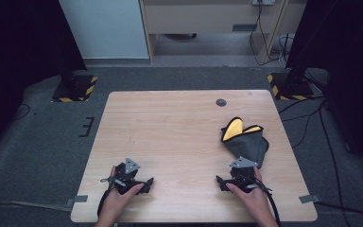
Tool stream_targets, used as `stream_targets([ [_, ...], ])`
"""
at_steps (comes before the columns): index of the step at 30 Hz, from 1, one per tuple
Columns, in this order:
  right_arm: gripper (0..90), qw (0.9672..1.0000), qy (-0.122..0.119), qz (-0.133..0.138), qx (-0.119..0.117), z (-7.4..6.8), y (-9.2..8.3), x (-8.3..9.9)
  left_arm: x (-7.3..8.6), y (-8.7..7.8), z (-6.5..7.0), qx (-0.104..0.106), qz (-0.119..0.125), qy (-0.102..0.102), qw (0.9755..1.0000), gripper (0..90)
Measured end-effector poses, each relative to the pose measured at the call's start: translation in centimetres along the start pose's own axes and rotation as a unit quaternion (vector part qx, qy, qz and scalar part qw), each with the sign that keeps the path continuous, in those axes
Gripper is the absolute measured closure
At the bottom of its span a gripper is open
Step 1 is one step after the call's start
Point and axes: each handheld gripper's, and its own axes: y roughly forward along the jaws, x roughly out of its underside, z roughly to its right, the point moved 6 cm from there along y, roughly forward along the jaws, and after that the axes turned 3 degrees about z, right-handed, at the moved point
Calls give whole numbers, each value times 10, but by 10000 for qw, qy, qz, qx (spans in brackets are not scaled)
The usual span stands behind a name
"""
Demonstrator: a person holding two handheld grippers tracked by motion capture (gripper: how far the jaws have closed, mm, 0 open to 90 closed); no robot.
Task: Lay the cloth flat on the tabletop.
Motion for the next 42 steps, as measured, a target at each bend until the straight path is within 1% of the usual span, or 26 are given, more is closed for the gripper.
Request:
stream_targets([
  [2, 64, 10000, 18, 2, -9, 0, -1, 0, 0, 0, 0, 1, -1, 1, 10000, 0],
  [3, 64, 10000, -12, 20, -23, 0, -2, 0, 0, 0, 0, 0, 0, 0, 10000, 0],
  [7, 68, 9999, -2, 157, -57, -1, -7, -4, 0, 0, 0, 0, -1, 1, 10000, 0],
  [11, 68, 9997, 22, 217, -71, -1, -10, -6, 0, 0, 0, 0, -1, 0, 10000, 0],
  [15, 67, 9993, 14, 356, -83, -1, -17, -11, 0, 0, 0, 0, 0, 2, 10000, 0],
  [16, 67, 9993, 14, 356, -83, -1, -17, -11, 0, 0, 0, 0, 0, 2, 10000, 0],
  [17, 65, 9990, 39, 436, -57, 1, -22, -14, 0, 0, 0, -3, 2, 0, 10000, 0],
  [19, 65, 9989, 6, 471, -42, 3, -24, -16, 0, 0, 0, -6, 3, -3, 10000, 0],
  [20, 65, 9987, 43, 515, -23, 4, -27, -17, 0, 0, 0, -6, 2, -4, 10000, 0],
  [23, 65, 9980, 125, 625, 19, 14, -39, -27, 0, 0, 0, -3, -1, 0, 10000, 0],
  [24, 65, 9980, 125, 625, 19, 14, -39, -27, 0, 0, 0, -3, -1, 0, 10000, 0],
  [25, 67, 9973, 119, 726, 65, 22, -46, -34, 0, 0, 0, 1, -3, 1, 10000, 0],
  [26, 66, 9970, 158, 750, 67, 24, -48, -36, 0, 0, 0, 1, -3, 2, 10000, 0],
  [28, 65, 9970, 147, 762, 77, 32, -52, -42, 0, 0, 0, 1, -3, 4, 10000, 0],
  [29, 61, 9967, 198, 787, 65, 36, -53, -46, 0, 0, 0, 0, -1, 1, 10000, 0],
  [30, 61, 9967, 198, 787, 65, 36, -53, -46, 0, 0, 0, 2, -3, 3, 10000, 0],
  [32, 54, 9959, 286, 852, 23, 45, -56, -53, 0, 0, 0, 2, -2, 4, 10000, 0],
  [33, 49, 9952, 342, 915, 36, 52, -58, -59, 0, 0, 0, 2, -1, 5, 10000, 0],
  [34, 49, 9952, 342, 915, 36, 52, -58, -59, 0, 0, 0, 2, -1, 5, 10000, 0],
  [36, 44, 9951, 345, 920, 71, 60, -58, -65, 0, 0, 0, 2, -3, 7, 10000, 0],
  [37, 41, 9958, 343, 839, 102, 67, -55, -69, 0, 0, 0, 3, -2, 5, 10000, 0],
  [39, 45, 9961, 338, 803, 147, 74, -53, -72, 0, 0, 0, 2, -2, 4, 10000, 0],
  [40, 45, 9961, 338, 803, 147, 74, -53, -72, 0, 0, 0, 2, -2, 4, 10000, 0],
  [42, 47, 9961, 325, 787, 233, 84, -51, -76, 0, 0, 0, 3, -2, 5, 10000, 0],
])
